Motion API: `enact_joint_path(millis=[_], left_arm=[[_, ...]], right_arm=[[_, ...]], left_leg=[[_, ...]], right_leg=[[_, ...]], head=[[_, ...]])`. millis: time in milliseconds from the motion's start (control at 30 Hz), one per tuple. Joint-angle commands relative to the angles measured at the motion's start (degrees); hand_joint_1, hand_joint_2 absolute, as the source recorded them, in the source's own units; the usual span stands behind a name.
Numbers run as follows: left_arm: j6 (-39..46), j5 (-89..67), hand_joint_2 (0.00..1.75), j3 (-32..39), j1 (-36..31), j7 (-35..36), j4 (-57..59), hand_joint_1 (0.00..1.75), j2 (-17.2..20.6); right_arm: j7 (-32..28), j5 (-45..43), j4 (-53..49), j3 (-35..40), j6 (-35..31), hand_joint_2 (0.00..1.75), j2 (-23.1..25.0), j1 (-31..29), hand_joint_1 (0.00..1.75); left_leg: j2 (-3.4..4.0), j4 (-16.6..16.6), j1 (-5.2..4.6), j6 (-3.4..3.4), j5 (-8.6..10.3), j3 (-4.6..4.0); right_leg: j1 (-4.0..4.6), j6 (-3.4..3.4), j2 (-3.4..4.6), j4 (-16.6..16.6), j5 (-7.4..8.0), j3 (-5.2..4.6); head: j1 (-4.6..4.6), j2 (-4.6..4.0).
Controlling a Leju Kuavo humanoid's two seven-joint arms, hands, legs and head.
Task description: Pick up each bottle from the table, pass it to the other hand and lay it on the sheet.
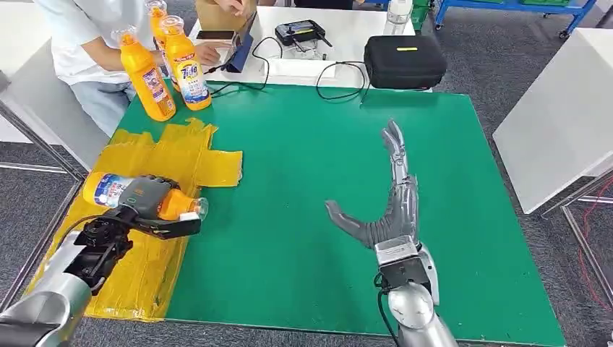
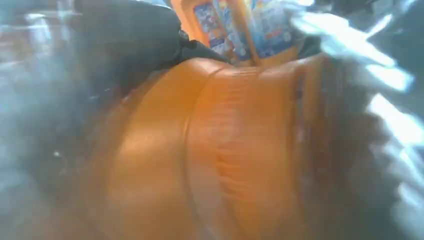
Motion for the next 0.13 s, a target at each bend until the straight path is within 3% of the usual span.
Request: enact_joint_path(millis=[33,133], left_arm=[[-3.7,-0.3,1.75,-2.0,-4.3,2.7,6.7,1.75,-2.0],[-4.4,-0.3,1.75,-2.2,-4.5,3.0,7.1,1.75,-2.1]], right_arm=[[0.2,0.1,3.8,0.9,0.1,1.75,0.3,-2.0,0.00],[0.4,0.1,3.9,0.9,0.2,1.75,0.3,-2.1,0.00]], left_leg=[[-0.09,0.0,-0.01,-0.02,-0.06,0.24],[-0.06,-0.1,-0.01,-0.03,-0.08,0.29]], right_leg=[[-0.04,-0.04,0.15,0.0,-0.08,0.25],[-0.04,-0.05,0.21,0.0,-0.08,0.30]], head=[[0.00,0.00],[0.00,0.00]])
